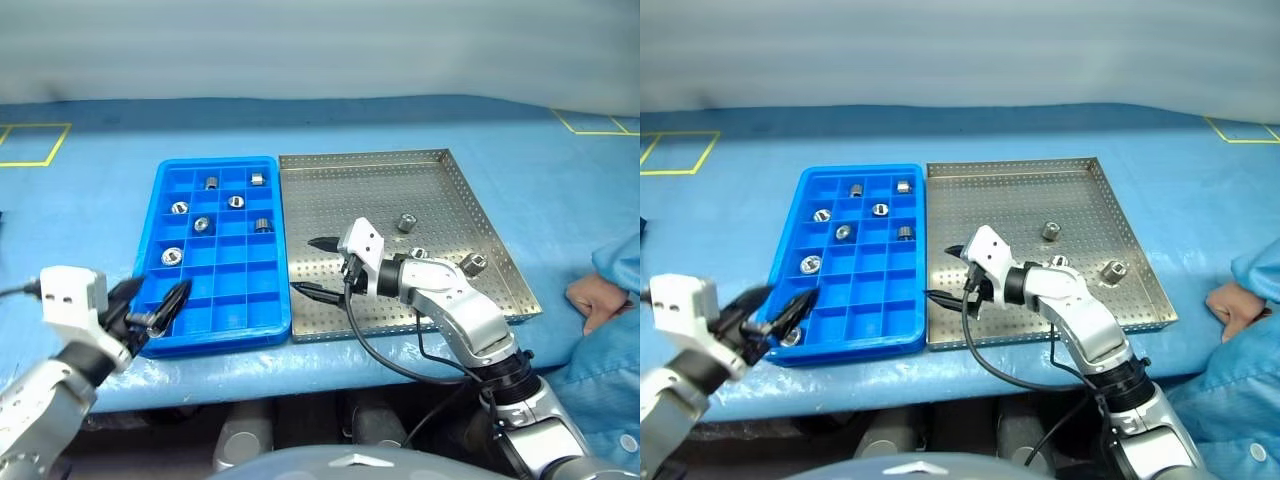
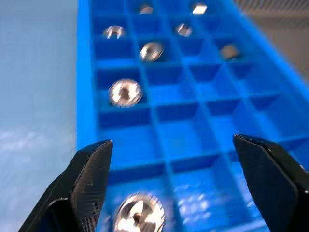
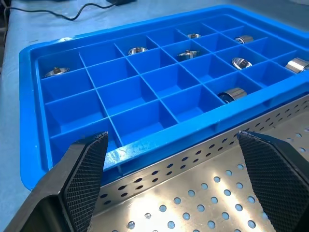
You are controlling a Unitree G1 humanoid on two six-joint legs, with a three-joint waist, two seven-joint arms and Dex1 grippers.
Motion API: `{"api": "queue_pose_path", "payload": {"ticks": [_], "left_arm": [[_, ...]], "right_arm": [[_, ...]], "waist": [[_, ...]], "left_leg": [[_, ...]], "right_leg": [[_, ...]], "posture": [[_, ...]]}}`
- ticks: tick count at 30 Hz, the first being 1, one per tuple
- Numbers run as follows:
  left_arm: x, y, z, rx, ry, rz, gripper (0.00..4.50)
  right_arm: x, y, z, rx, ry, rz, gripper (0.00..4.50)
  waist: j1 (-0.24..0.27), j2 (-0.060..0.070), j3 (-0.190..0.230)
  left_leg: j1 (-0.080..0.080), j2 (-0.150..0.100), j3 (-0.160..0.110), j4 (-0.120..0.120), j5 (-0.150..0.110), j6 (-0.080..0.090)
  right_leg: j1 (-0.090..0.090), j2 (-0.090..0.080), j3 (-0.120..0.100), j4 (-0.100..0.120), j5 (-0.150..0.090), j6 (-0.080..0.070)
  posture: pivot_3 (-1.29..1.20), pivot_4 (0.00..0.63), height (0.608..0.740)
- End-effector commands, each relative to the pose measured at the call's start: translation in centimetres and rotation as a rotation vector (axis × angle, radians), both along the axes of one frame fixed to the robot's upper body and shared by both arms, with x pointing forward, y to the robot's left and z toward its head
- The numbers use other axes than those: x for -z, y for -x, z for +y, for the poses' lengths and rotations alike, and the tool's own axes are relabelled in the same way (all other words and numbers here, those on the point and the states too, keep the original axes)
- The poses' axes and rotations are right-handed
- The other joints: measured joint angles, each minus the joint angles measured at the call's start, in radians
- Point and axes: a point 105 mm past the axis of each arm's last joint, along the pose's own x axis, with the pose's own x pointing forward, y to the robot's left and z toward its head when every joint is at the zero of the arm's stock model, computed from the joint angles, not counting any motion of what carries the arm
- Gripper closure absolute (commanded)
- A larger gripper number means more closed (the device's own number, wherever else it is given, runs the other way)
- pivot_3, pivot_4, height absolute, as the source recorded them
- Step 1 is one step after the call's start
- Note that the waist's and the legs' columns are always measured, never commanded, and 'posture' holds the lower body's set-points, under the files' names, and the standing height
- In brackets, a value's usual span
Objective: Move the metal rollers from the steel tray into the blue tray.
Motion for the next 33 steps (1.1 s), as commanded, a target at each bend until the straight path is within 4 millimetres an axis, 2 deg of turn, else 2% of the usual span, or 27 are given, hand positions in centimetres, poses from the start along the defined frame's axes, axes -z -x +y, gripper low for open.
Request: {"api": "queue_pose_path", "payload": {"ticks": [1, 5, 9, 11, 17, 22, 26, 33], "left_arm": [[-0.5, -1.3, -2.4, 0.144, 0.023, -0.038, 0.1], [-0.3, -4.4, -5.7, 0.302, 0.026, -0.057, 0.1], [1.5, -7.9, -9.3, 0.434, -0.037, -0.025, 0.1], [2.5, -8.8, -11.3, 0.513, -0.085, -0.013, 0.1], [4.2, -11.0, -15.4, 0.661, -0.156, -0.004, 0.1], [5.6, -12.8, -17.5, 0.677, -0.175, 0.021, 0.1], [6.1, -13.9, -19.1, 0.693, -0.127, 0.064, 0.1], [7.8, -15.8, -19.9, 0.639, -0.171, 0.125, 0.1]], "right_arm": [[-1.7, -0.5, -1.0, 0.056, 0.006, -0.09, 0.0], [-1.6, -0.9, -3.3, 0.162, 0.103, -0.136, 0.0], [-1.1, -1.1, -6.1, 0.282, 0.179, -0.136, 0.0], [-1.1, -1.0, -7.4, 0.343, 0.203, -0.141, 0.0], [-1.1, -0.5, -10.3, 0.51, 0.275, -0.167, 0.0], [-1.3, 0.2, -10.9, 0.561, 0.268, -0.168, 0.0], [-1.3, 0.5, -11.1, 0.587, 0.261, -0.169, 0.0], [-1.2, 0.7, -11.0, 0.604, 0.246, -0.165, 0.0]], "waist": [[-0.009, 0.001, 0.0], [-0.018, 0.001, 0.0], [-0.041, 0.001, -0.001], [-0.064, 0.001, -0.001], [-0.148, 0.001, -0.001], [-0.219, 0.002, -0.001], [-0.281, 0.002, -0.001], [-0.369, 0.002, -0.001]], "left_leg": [[0.0, 0.0, 0.0, 0.0, 0.0, 0.0], [-0.001, -0.001, 0.0, 0.0, 0.0, 0.0], [-0.001, -0.003, 0.0, 0.0, 0.0, 0.0], [-0.001, -0.003, 0.0, 0.0, -0.001, 0.001], [-0.003, -0.003, 0.002, -0.001, -0.002, 0.003], [-0.003, -0.004, 0.0, -0.001, -0.002, 0.004], [-0.002, -0.004, -0.002, -0.001, -0.002, 0.004], [-0.001, -0.005, -0.002, -0.001, -0.002, 0.004]], "right_leg": [[0.0, 0.0, 0.0, 0.0, 0.0, 0.0], [0.0, 0.001, 0.0, 0.0, 0.0, 0.0], [0.001, 0.001, 0.001, -0.001, 0.0, 0.0], [0.001, 0.001, 0.003, -0.002, 0.001, 0.001], [-0.001, 0.001, 0.005, -0.004, 0.001, 0.004], [0.0, 0.001, 0.007, -0.004, 0.003, 0.009], [0.001, 0.001, 0.008, -0.004, 0.0, 0.014], [0.001, 0.001, 0.01, -0.004, 0.002, 0.019]], "posture": [[0.03, 0.15, 0.74], [-0.07, 0.15, 0.74], [-0.17, 0.15, 0.74], [-0.21, 0.15, 0.74], [-0.33, 0.15, 0.74], [-0.39, 0.15, 0.74], [-0.42, 0.15, 0.74], [-0.44, 0.15, 0.74]]}}
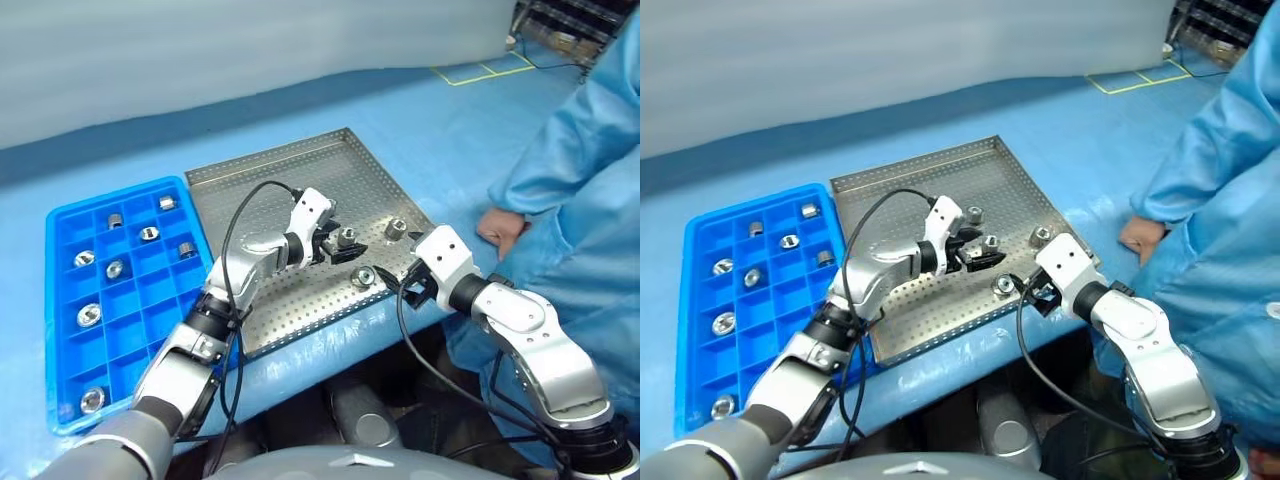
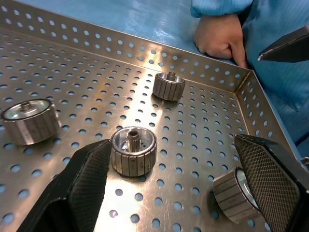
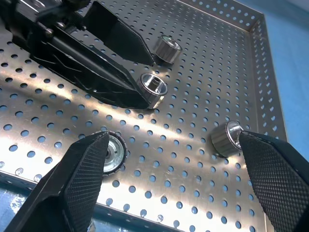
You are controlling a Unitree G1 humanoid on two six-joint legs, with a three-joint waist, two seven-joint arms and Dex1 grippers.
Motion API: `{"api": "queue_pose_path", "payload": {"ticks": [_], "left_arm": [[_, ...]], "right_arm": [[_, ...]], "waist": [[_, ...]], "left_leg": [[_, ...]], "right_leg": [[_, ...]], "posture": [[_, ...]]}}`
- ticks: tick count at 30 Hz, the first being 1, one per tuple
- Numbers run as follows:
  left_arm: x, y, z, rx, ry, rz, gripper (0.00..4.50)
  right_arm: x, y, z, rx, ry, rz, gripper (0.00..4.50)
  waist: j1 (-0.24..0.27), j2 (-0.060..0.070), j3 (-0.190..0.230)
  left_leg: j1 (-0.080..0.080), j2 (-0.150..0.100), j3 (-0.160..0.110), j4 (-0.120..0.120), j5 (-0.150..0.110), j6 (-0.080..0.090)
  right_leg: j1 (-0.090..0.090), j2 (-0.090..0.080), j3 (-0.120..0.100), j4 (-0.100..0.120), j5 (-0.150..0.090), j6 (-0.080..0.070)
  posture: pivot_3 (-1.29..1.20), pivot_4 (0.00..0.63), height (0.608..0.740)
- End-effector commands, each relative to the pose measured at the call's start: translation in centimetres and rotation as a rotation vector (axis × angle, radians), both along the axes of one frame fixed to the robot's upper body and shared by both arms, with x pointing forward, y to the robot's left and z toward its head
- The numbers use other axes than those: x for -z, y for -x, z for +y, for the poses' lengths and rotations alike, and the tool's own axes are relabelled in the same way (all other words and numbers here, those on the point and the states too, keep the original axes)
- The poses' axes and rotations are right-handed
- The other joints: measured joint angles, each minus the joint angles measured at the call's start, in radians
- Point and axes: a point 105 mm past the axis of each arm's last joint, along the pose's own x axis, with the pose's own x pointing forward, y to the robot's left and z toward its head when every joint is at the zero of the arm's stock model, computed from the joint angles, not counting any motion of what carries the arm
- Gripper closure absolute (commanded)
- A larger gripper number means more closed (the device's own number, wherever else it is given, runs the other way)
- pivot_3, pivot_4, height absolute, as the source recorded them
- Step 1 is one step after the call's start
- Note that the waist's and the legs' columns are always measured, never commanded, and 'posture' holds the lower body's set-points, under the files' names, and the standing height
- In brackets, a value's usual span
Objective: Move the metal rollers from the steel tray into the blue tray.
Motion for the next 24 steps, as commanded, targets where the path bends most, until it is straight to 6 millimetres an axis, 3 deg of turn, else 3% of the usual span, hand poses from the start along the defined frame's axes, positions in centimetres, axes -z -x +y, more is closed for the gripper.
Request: {"api": "queue_pose_path", "payload": {"ticks": [1, 14, 17, 21, 24], "left_arm": [[0.0, -1.5, 0.1, -0.062, -0.034, -0.036, 0.1], [1.9, -2.3, 1.4, -0.128, -0.096, -0.032, 0.1], [1.7, -2.1, 1.0, -0.12, -0.061, -0.021, 0.69], [1.4, -2.2, 1.2, -0.135, -0.075, -0.04, 1.96], [0.9, -2.3, 1.5, -0.136, -0.075, -0.065, 1.96]], "right_arm": [[-1.3, 0.0, -0.1, 0.015, -0.009, -0.062, 0.0], [-1.0, -0.2, 0.2, 0.022, -0.026, -0.058, 0.0], [-1.0, -0.3, 0.3, 0.019, -0.028, -0.059, 0.0], [-0.9, -0.3, 0.6, 0.003, -0.032, -0.047, 0.0], [-0.4, -0.4, 1.0, -0.021, -0.039, -0.023, 0.0]], "waist": [[-0.019, 0.0, 0.0], [-0.066, 0.0, 0.0], [-0.066, 0.0, 0.0], [-0.065, 0.0, 0.0], [-0.064, 0.0, 0.0]], "left_leg": [[0.0, 0.0, 0.0, 0.0, 0.0, 0.0], [0.0, 0.0, 0.001, 0.0, 0.0, 0.0], [0.001, 0.0, 0.001, 0.0, 0.0, 0.0], [0.0, 0.0, 0.001, 0.0, 0.0, 0.0], [0.0, 0.0, 0.001, 0.0, 0.0, 0.0]], "right_leg": [[0.0, 0.0, 0.0, 0.0, 0.0, 0.001], [0.0, 0.0, 0.002, 0.0, 0.001, 0.003], [0.0, 0.0, 0.002, 0.0, 0.002, 0.003], [0.0, 0.0, 0.002, 0.0, 0.002, 0.004], [0.0, 0.0, 0.002, 0.0, 0.002, 0.004]], "posture": [[-0.44, 0.15, 0.74], [-0.43, 0.15, 0.74], [-0.42, 0.15, 0.74], [-0.41, 0.15, 0.74], [-0.4, 0.15, 0.74]]}}
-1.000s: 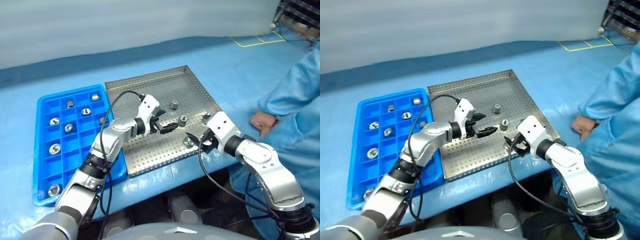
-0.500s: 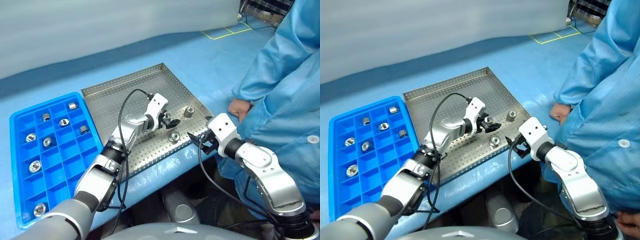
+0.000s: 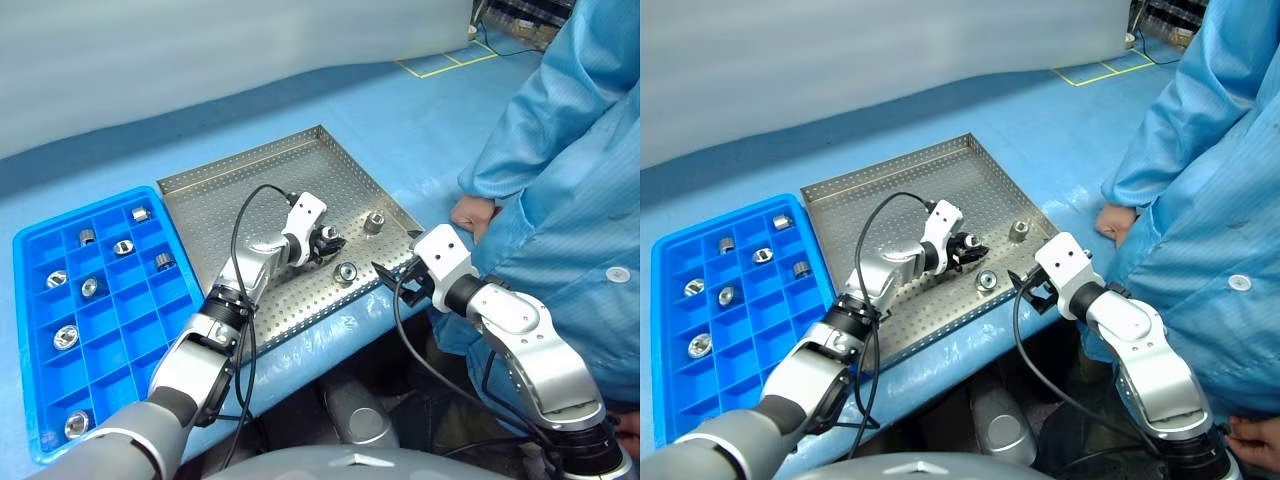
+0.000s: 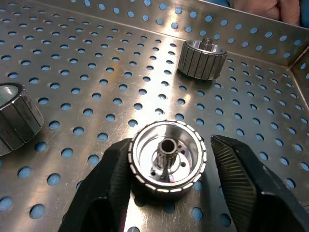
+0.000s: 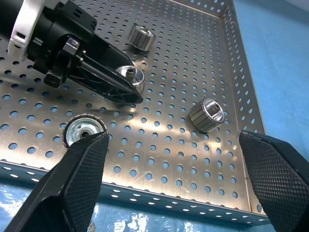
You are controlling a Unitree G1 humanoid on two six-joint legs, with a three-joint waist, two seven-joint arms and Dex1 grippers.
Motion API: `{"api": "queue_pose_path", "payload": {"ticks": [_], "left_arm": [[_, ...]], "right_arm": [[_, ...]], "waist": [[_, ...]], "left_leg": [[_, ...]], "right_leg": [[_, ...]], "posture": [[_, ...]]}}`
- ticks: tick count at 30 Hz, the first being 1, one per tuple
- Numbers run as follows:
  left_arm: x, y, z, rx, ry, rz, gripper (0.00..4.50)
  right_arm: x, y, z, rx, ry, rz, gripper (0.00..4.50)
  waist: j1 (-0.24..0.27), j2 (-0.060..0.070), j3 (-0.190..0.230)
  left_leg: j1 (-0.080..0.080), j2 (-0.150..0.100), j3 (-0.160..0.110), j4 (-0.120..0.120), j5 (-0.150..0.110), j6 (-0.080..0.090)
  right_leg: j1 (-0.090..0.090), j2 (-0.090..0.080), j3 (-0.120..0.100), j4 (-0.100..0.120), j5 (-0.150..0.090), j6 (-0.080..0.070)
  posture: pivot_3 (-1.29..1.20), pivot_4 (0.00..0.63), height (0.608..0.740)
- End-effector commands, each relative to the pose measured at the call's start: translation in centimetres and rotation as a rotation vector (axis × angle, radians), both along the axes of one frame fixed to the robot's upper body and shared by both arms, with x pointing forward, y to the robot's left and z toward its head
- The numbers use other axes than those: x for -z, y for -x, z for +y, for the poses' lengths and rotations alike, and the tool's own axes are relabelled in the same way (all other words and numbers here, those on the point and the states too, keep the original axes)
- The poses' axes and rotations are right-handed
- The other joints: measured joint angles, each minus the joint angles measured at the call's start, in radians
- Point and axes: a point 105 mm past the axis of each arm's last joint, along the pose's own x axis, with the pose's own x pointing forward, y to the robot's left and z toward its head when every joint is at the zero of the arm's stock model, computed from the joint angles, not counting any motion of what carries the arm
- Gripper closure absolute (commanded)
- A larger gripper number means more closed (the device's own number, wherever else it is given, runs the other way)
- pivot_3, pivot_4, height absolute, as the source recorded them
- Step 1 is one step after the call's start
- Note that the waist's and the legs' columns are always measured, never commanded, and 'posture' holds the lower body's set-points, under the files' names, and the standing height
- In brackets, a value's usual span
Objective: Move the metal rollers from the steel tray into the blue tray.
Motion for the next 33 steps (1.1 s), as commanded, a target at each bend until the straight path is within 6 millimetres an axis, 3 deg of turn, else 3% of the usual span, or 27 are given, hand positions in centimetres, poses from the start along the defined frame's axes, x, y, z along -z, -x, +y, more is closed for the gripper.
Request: {"api": "queue_pose_path", "payload": {"ticks": [1, 7, 10, 15, 19, 25, 33], "left_arm": [[-2.0, -0.3, 0.0, 0.011, 0.025, -0.077, 1.96], [-5.3, 0.1, 1.1, -0.024, 0.106, -0.164, 1.96], [-7.6, 1.9, 2.7, -0.014, 0.135, -0.212, 1.96], [-8.7, 5.0, 5.2, 0.005, 0.12, -0.221, 1.96], [-8.2, 4.9, 5.4, -0.029, 0.124, -0.196, 1.96], [-6.4, 4.1, 3.0, 0.009, 0.128, -0.132, 1.96], [-3.8, 2.4, -0.2, 0.088, 0.077, -0.053, 1.96]], "right_arm": [[-0.4, -0.2, 0.6, -0.038, -0.032, -0.009, 0.0], [1.5, -0.6, 1.2, -0.074, -0.087, 0.078, 0.0], [1.4, -0.2, 2.6, -0.155, -0.168, 0.105, 0.0], [1.2, -0.7, 3.2, -0.19, -0.193, 0.103, 0.0], [0.8, -1.4, 3.9, -0.217, -0.183, 0.076, 0.0], [0.1, -1.5, 3.6, -0.21, -0.151, 0.037, 0.0], [-0.2, -0.3, 2.3, -0.151, -0.12, 0.016, 0.0]], "waist": [[0.0, 0.0, 0.0], [0.004, 0.0, 0.0], [0.006, 0.001, 0.001], [0.039, 0.002, 0.001], [0.097, 0.002, 0.001], [0.156, 0.002, 0.001], [0.145, 0.002, 0.001]], "left_leg": [[0.0, 0.0, 0.0, 0.0, 0.0, 0.0], [0.0, 0.0, 0.0, 0.0, 0.0, 0.0], [0.0, 0.003, 0.0, 0.0, 0.0, 0.0], [0.002, 0.005, 0.001, -0.001, 0.0, 0.0], [0.003, 0.004, 0.0, 0.001, 0.001, 0.001], [0.0, -0.001, 0.0, 0.001, 0.001, 0.001], [-0.001, -0.002, 0.0, 0.001, 0.001, 0.002]], "right_leg": [[0.0, 0.0, 0.0, 0.0, 0.0, 0.0], [0.0, 0.0, 0.0, 0.001, 0.0, 0.0], [-0.001, 0.0, 0.001, 0.002, 0.0, 0.0], [-0.001, 0.001, 0.002, 0.005, 0.0, -0.001], [0.0, -0.001, 0.001, 0.004, 0.0, 0.0], [-0.001, -0.001, 0.0, 0.003, 0.0, -0.001], [-0.001, -0.001, 0.0, 0.002, 0.001, -0.003]], "posture": [[-0.4, 0.15, 0.74], [-0.36, 0.15, 0.74], [-0.32, 0.15, 0.74], [-0.24, 0.15, 0.74], [-0.22, 0.15, 0.74], [-0.26, 0.15, 0.74], [-0.36, 0.15, 0.74]]}}
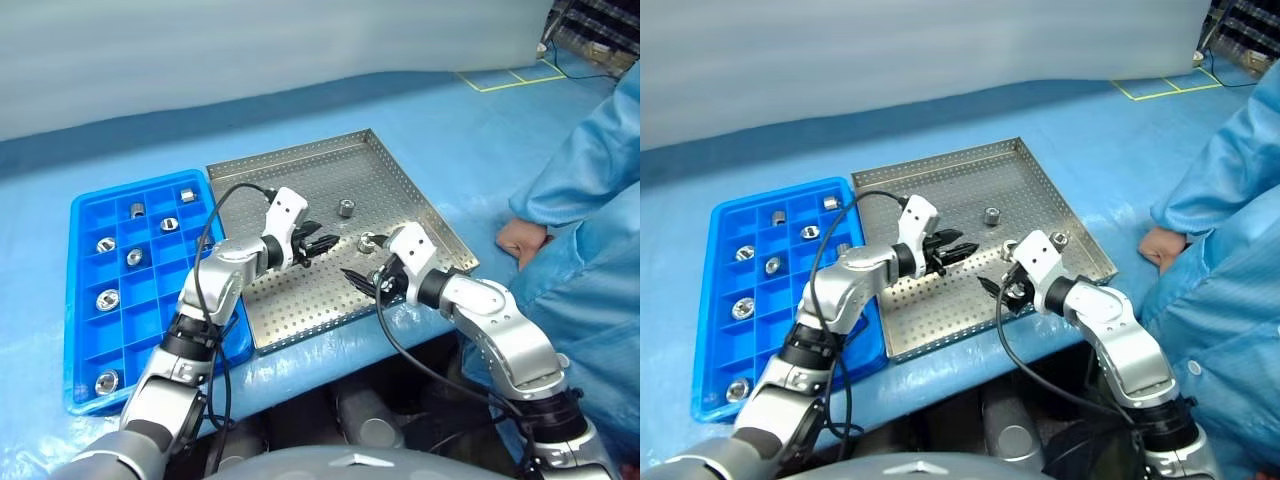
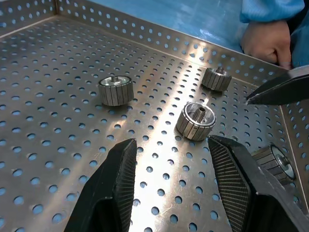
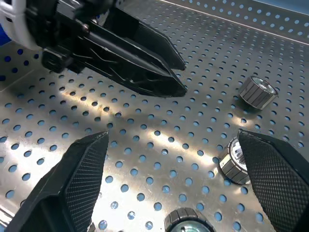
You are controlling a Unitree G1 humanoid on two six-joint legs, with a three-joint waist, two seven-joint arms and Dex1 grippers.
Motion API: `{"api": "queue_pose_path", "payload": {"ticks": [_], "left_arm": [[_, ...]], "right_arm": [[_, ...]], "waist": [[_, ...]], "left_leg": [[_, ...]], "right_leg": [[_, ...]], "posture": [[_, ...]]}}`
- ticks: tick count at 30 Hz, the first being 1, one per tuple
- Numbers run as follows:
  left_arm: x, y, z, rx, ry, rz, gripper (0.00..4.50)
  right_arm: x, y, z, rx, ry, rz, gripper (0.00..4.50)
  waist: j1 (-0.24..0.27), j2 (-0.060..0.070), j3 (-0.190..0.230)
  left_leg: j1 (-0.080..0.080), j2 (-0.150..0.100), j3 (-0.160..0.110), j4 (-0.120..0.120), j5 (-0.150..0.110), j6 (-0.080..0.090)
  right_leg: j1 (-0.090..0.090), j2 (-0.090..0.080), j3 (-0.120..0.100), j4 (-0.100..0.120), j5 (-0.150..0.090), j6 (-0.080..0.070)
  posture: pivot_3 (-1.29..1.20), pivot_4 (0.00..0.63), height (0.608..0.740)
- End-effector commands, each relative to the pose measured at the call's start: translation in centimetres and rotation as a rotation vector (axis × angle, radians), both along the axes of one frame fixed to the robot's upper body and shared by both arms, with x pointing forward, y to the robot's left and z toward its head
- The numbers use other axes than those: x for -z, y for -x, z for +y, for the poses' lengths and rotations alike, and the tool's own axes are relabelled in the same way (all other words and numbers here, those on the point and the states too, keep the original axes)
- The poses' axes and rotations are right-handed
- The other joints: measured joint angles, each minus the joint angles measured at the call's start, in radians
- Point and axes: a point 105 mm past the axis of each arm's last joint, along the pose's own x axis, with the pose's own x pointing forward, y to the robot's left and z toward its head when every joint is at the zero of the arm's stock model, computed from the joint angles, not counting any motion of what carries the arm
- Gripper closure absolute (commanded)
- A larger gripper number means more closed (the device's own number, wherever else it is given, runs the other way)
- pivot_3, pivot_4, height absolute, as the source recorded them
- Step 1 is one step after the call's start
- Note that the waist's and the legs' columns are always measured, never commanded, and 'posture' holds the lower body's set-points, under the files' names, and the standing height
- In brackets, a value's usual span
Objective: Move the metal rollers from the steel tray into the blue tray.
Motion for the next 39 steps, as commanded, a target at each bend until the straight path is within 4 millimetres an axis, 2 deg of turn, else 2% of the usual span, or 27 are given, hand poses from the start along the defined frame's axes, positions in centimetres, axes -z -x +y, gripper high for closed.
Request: {"api": "queue_pose_path", "payload": {"ticks": [1, 11, 16, 22, 26, 32, 35, 39], "left_arm": [[-0.2, -0.7, -1.6, 0.047, -0.02, -0.034, 1.96], [1.7, -1.6, -2.5, 0.054, -0.078, -0.014, 1.96], [2.5, -2.8, -2.3, -0.032, -0.093, -0.018, 1.96], [2.6, -3.0, -2.3, -0.063, -0.064, -0.023, 1.96], [2.6, -3.1, -2.1, -0.077, -0.057, -0.03, 2.77], [2.9, -3.1, -1.9, -0.081, -0.082, -0.025, 2.81], [2.1, -3.3, -1.8, -0.095, -0.052, -0.043, 2.81], [-1.0, -3.3, 0.1, -0.143, 0.033, -0.107, 2.81]], "right_arm": [[-1.6, 0.4, -0.7, 0.035, 0.003, -0.067, 0.0], [-1.5, 1.4, -1.4, 0.092, 0.001, -0.064, 0.0], [-1.5, 1.3, -1.4, 0.092, 0.003, -0.064, 0.0], [-1.4, 1.2, -1.2, 0.086, 0.003, -0.061, 0.0], [-1.4, 1.1, -1.1, 0.086, 0.004, -0.061, 0.0], [-1.4, 1.0, -1.2, 0.091, 0.006, -0.067, 0.0], [-1.4, 0.9, -1.0, 0.086, 0.008, -0.07, 0.0], [-1.6, 1.1, 0.0, 0.036, -0.01, -0.07, 0.0]], "waist": [[-0.013, 0.0, 0.0], [-0.11, 0.0, 0.0], [-0.136, 0.0, 0.0], [-0.157, 0.0, 0.0], [-0.158, 0.0, 0.0], [-0.158, 0.0, 0.0], [-0.158, 0.0, 0.0], [-0.159, 0.0, 0.0]], "left_leg": [[0.0, 0.0, 0.0, 0.0, 0.0, 0.0], [0.001, 0.0, 0.0, 0.0, 0.0, 0.0], [0.001, 0.0, 0.0, 0.0, 0.0, 0.0], [0.001, 0.0, 0.0, 0.0, 0.0, 0.0], [0.002, 0.0, 0.0, 0.0, 0.0, 0.0], [0.001, 0.0, 0.0, 0.0, 0.0, 0.0], [0.002, 0.0, 0.0, 0.0, 0.0, 0.0], [0.001, 0.0, 0.001, 0.0, 0.0, 0.0]], "right_leg": [[0.0, 0.0, 0.0, 0.0, -0.001, 0.002], [0.001, 0.0, 0.001, 0.001, -0.001, 0.002], [0.001, 0.0, 0.001, 0.001, -0.001, 0.003], [0.001, 0.0, 0.002, 0.001, 0.0, 0.004], [0.001, 0.0, 0.002, 0.001, 0.0, 0.004], [0.001, 0.0, 0.002, 0.0, 0.0, 0.004], [0.001, 0.0, 0.002, 0.0, 0.0, 0.004], [0.001, 0.0, 0.002, 0.001, 0.0, 0.004]], "posture": [[-0.37, 0.15, 0.74], [-0.45, 0.15, 0.74], [-0.45, 0.15, 0.74], [-0.44, 0.15, 0.74], [-0.44, 0.15, 0.74], [-0.43, 0.15, 0.74], [-0.43, 0.15, 0.74], [-0.4, 0.15, 0.74]]}}
